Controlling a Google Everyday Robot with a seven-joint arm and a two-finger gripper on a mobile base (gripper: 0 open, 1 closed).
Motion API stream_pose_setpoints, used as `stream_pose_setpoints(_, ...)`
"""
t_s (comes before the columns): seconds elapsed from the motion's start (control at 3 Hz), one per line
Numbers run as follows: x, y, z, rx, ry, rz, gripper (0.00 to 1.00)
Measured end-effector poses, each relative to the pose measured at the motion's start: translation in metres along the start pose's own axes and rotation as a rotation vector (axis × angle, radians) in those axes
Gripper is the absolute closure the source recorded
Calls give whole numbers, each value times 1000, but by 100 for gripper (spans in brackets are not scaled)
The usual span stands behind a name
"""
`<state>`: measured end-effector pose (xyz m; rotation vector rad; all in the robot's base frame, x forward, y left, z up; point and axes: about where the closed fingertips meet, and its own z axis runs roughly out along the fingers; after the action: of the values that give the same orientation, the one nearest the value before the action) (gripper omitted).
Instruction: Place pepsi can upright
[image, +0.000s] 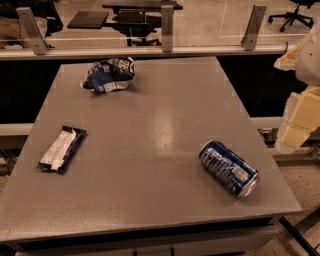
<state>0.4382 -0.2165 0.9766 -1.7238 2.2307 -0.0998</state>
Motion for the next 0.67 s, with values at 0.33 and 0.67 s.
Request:
stream_pose_setpoints(0.33, 0, 0, 0, 0, 0, 0, 0)
stream_pose_setpoints(0.67, -10, 6, 0, -32, -6, 8, 0)
